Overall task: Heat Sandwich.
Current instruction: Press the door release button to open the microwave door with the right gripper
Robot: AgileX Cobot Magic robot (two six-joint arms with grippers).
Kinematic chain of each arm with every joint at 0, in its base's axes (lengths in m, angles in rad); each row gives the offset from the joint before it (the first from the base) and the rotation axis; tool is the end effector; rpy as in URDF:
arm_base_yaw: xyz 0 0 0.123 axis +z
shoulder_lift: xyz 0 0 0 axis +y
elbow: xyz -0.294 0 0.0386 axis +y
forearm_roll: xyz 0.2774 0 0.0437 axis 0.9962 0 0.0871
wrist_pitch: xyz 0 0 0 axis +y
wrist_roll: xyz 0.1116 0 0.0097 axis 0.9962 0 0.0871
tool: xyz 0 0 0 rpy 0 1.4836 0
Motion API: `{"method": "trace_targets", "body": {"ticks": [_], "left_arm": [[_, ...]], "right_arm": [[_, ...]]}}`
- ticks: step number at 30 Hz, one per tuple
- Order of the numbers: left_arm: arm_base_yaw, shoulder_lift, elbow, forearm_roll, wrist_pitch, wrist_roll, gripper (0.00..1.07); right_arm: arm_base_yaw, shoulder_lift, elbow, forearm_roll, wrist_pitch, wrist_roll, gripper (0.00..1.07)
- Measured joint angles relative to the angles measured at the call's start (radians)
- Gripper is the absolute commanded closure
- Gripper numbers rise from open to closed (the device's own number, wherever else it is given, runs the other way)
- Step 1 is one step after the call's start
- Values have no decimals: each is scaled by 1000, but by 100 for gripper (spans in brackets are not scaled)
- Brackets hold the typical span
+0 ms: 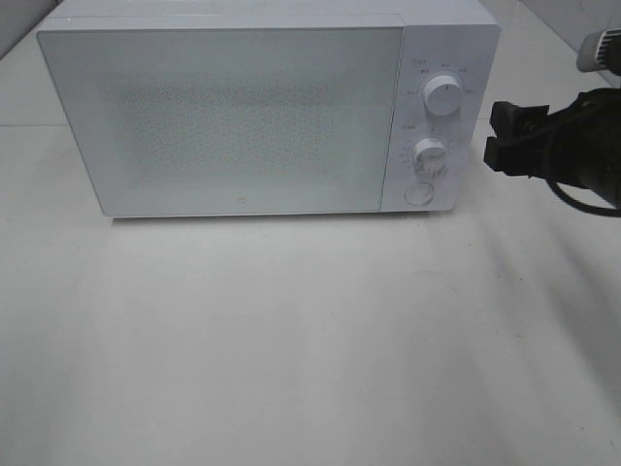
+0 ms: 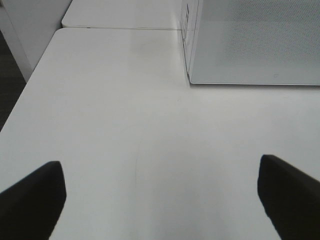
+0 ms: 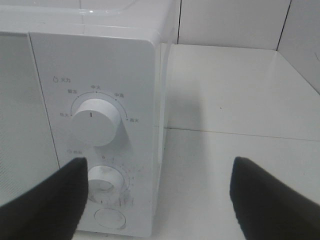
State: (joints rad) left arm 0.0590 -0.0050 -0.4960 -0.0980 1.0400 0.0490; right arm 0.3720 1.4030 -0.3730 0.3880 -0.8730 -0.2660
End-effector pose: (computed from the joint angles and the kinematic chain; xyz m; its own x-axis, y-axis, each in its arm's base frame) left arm 0.0291 -0.0078 0.2831 -0.4340 -0.0264 -0.9005 0.0168 0.9992 -0.0373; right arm 0.2687 0.0700 0.1924 -0.0997 -0.0483 -0.9938 -0.0803 0.9960 -0.0404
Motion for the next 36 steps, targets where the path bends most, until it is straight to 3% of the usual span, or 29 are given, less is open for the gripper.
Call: {"method": "trace_targets", "body": {"ticks": [18,36], "left_arm": [[0,0,0,0,0,0,9],[0,0,0,0,0,0,9]], "right_arm": [[230,227,-1,194,-149,-2,31],[266,327,2,248,-196,37,31]]}}
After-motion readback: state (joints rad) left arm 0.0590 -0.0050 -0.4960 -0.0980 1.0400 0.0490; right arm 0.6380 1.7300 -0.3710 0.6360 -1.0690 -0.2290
